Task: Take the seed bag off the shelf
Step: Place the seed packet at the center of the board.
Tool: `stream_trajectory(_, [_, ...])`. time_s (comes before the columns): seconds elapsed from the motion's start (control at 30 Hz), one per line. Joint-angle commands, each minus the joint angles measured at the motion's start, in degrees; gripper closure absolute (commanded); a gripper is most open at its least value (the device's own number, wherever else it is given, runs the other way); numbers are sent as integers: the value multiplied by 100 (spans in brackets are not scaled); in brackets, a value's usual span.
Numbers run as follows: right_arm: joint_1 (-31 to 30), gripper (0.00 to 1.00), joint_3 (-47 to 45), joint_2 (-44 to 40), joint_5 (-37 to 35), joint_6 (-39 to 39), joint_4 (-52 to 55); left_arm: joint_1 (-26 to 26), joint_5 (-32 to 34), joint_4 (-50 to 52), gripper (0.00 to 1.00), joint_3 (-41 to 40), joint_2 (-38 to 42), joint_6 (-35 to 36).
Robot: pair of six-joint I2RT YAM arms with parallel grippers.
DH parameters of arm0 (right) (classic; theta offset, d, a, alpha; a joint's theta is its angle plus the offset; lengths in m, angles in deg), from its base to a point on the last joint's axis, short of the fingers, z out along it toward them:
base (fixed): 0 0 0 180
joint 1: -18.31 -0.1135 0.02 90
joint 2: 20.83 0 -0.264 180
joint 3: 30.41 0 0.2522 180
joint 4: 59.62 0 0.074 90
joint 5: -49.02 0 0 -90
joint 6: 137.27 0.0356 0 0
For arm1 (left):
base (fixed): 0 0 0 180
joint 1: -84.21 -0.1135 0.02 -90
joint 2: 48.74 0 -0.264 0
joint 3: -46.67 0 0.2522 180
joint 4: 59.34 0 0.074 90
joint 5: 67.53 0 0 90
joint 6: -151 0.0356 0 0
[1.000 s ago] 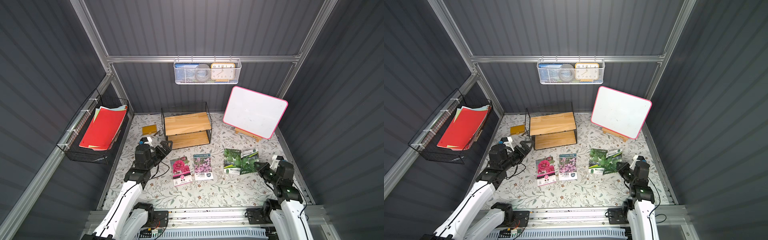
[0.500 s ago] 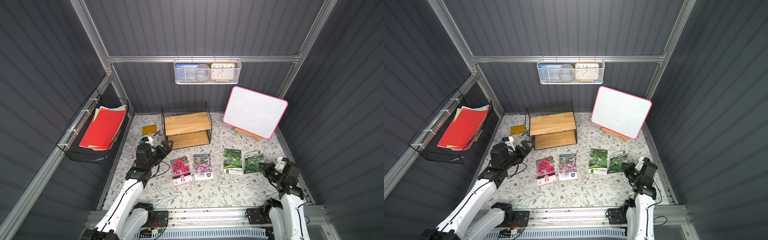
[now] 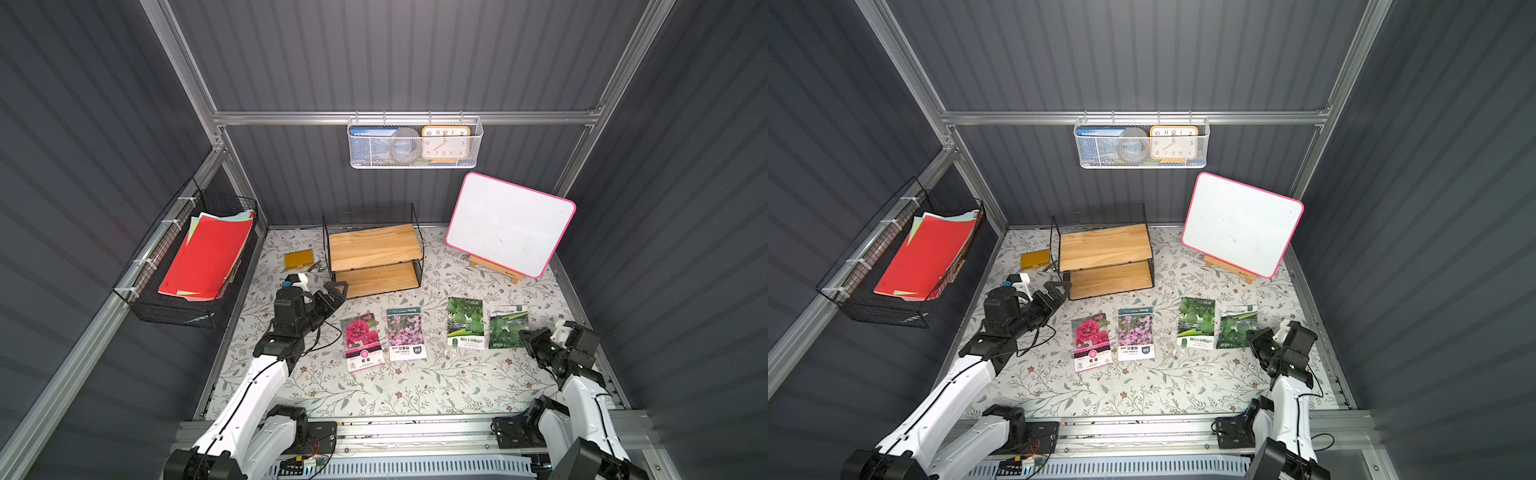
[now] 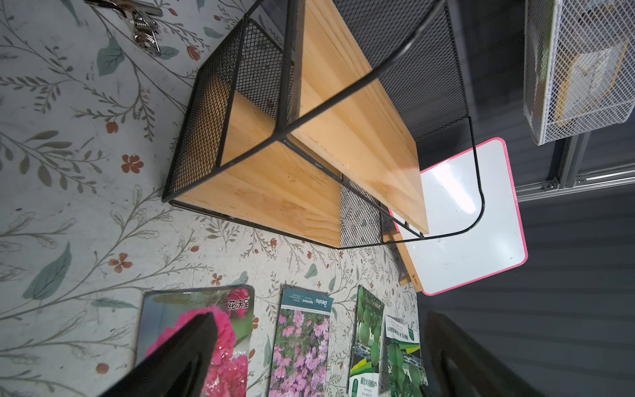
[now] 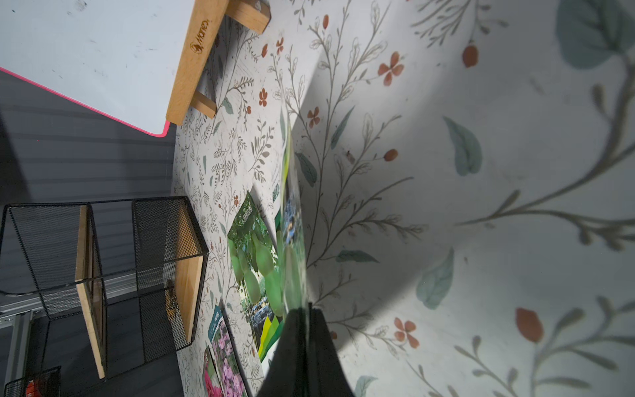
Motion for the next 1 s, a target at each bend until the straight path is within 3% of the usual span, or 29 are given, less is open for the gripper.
stream_trajectory(0.0, [45, 100, 157, 99, -366, -175, 311, 19, -97, -174, 0, -158, 19, 145])
stream_trajectory(0.33, [70, 100, 889, 842, -1064, -555, 1159, 19, -213, -378, 0, -317, -34, 117])
stream_trajectory(0.73, [70, 99, 1447, 2539, -577, -878, 1141, 19, -277, -581, 0, -452, -157, 99])
stream_trajectory(0.97, [73, 74, 1577, 2922, -659, -835, 962, 22, -280, -651, 0, -458, -260, 90])
